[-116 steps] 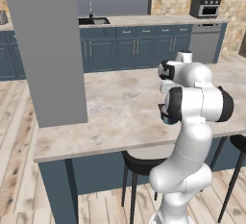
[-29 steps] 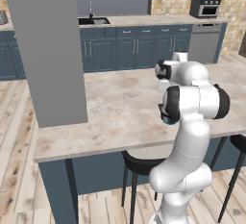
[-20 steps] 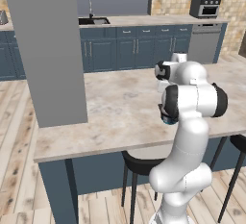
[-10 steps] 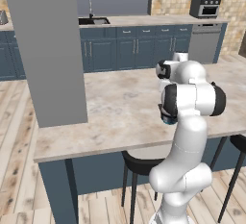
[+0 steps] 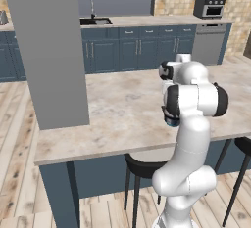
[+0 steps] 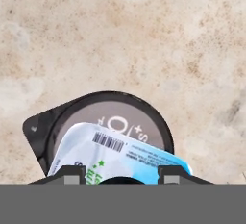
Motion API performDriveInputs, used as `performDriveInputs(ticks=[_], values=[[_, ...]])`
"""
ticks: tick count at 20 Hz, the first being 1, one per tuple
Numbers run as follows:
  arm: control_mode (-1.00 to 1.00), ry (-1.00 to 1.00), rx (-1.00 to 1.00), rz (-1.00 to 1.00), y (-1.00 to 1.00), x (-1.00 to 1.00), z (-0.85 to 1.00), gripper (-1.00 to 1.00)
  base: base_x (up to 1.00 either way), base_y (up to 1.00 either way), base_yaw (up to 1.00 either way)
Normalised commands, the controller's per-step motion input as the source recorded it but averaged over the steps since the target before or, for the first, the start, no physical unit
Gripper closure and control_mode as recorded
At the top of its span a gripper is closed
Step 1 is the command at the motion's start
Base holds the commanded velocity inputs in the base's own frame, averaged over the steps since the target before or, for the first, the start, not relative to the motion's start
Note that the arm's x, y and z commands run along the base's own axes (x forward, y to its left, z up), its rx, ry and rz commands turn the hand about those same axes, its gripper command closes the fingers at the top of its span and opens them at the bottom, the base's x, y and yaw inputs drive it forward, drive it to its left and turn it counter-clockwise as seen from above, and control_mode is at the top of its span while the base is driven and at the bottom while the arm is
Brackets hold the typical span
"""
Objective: Stack the yogurt containers by placing the smaller containers on top of the larger containers.
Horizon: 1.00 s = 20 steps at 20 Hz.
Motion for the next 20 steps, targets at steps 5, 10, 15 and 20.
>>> performDriveInputs(ticks=[5, 10, 15, 20], values=[[-1.00, 0.01, 0.00, 0.00, 0.00, 0.00, -0.08, 1.00, 0.00, 0.00, 0.00], [-1.00, 0.01, 0.00, -0.01, -0.02, -0.04, -0.10, 1.00, 0.00, 0.00, 0.00], [-1.00, 0.00, 0.00, -0.03, -0.04, -0.14, -0.10, 1.00, 0.00, 0.00, 0.00], [-1.00, 0.00, 0.00, -0.05, 0.00, -0.17, -0.10, -1.00, 0.00, 0.00, 0.00]])
